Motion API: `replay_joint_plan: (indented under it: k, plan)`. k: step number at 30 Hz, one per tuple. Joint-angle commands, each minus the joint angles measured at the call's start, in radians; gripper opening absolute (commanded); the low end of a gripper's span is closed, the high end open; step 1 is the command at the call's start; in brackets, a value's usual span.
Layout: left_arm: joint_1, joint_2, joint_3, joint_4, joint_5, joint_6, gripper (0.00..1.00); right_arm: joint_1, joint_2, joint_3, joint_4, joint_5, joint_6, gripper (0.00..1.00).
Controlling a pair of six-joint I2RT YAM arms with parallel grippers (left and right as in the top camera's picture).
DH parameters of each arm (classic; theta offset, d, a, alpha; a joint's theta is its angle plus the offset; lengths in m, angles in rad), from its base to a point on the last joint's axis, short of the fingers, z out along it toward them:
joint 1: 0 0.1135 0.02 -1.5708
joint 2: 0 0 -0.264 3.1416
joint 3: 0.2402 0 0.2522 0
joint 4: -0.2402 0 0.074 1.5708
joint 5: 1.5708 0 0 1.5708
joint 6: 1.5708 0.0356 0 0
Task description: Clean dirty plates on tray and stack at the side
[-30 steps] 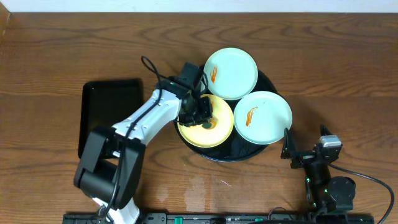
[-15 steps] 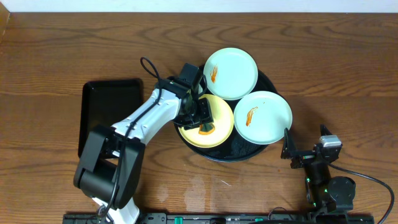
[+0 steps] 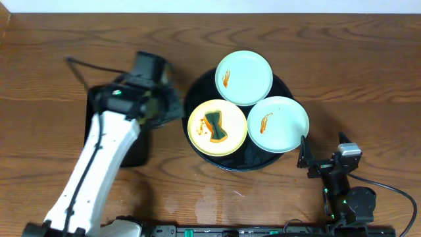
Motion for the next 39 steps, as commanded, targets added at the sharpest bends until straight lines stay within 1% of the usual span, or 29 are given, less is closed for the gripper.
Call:
replay_joint_plan:
  k: [1, 3, 6, 7, 9, 10, 12, 13, 15, 17, 19, 21, 24, 27, 29, 32, 33, 35, 38, 39]
  plan:
    - [0.086, -0.018, 0.008, -0.045, -0.087, 0.014, 0.47, -0.01, -0.002, -0.002, -0.003, -0.001, -0.01, 0.99]
    - [0.148, -0.019, 0.008, -0.077, -0.084, 0.014, 0.47, -0.01, -0.002, -0.002, 0.023, -0.007, -0.001, 0.99]
    - [0.224, -0.016, 0.005, -0.121, -0.084, 0.014, 0.48, -0.01, -0.002, -0.002, 0.084, -0.145, 0.168, 0.99]
    - [0.245, -0.016, 0.004, -0.138, -0.084, 0.014, 0.52, -0.01, -0.002, -0.002, 0.103, -0.179, 0.205, 0.99]
    - [0.277, -0.016, 0.003, -0.163, -0.084, 0.015, 0.56, -0.01, -0.002, -0.002, 0.156, -0.251, 0.28, 0.99]
    - [0.292, -0.016, 0.001, -0.175, -0.084, 0.015, 0.58, -0.01, -0.002, -0.002, 0.25, -0.33, 0.306, 0.99]
    - [0.3, -0.016, 0.0, -0.19, -0.085, 0.016, 0.65, -0.01, -0.002, 0.002, 0.428, -0.425, 0.306, 0.99]
    - [0.301, -0.016, 0.0, -0.192, -0.087, 0.019, 0.65, -0.01, -0.002, 0.011, 0.472, -0.435, 0.311, 0.99]
    - [0.301, -0.016, 0.0, -0.189, -0.088, 0.019, 0.66, -0.01, 0.005, 0.069, 0.462, -0.435, 0.312, 0.99]
    - [0.301, -0.016, 0.0, -0.184, -0.088, 0.019, 0.67, -0.01, 0.037, 0.165, 0.343, -0.436, 0.253, 0.99]
    - [0.301, -0.016, 0.0, -0.181, -0.088, 0.019, 0.67, -0.01, 0.102, 0.297, 0.156, -0.435, 0.13, 0.99]
    - [0.301, -0.016, 0.0, -0.181, -0.088, 0.019, 0.68, -0.01, 0.204, 0.451, -0.06, -0.435, -0.009, 0.99]
    - [0.301, -0.016, 0.0, -0.182, -0.088, 0.019, 0.68, -0.01, 0.404, 0.69, -0.369, -0.425, -0.161, 0.99]
    - [0.301, -0.016, 0.0, -0.182, -0.087, 0.019, 0.68, -0.01, 0.646, 0.954, -0.678, -0.375, -0.179, 0.99]
    - [0.301, -0.016, 0.0, -0.187, -0.087, 0.018, 0.68, -0.01, 0.797, 1.114, -0.837, -0.367, -0.179, 0.99]
    - [0.301, -0.016, 0.0, -0.189, -0.087, 0.018, 0.68, -0.01, 0.975, 1.293, -0.958, -0.421, -0.177, 0.99]
    - [0.301, -0.016, 0.0, -0.19, -0.087, 0.018, 0.68, -0.01, 1.017, 1.334, -0.964, -0.454, -0.177, 0.99]
    - [0.301, -0.016, 0.0, -0.193, -0.087, 0.018, 0.68, -0.01, 1.105, 1.402, -0.951, -0.567, -0.108, 0.99]
    - [0.301, -0.016, 0.0, -0.201, -0.087, 0.018, 0.68, -0.01, 1.192, 1.421, -0.927, -0.649, -0.023, 0.99]
    - [0.301, -0.016, 0.0, -0.208, -0.087, 0.018, 0.68, -0.007, 1.222, 1.42, -0.882, -0.673, 0.01, 0.89]
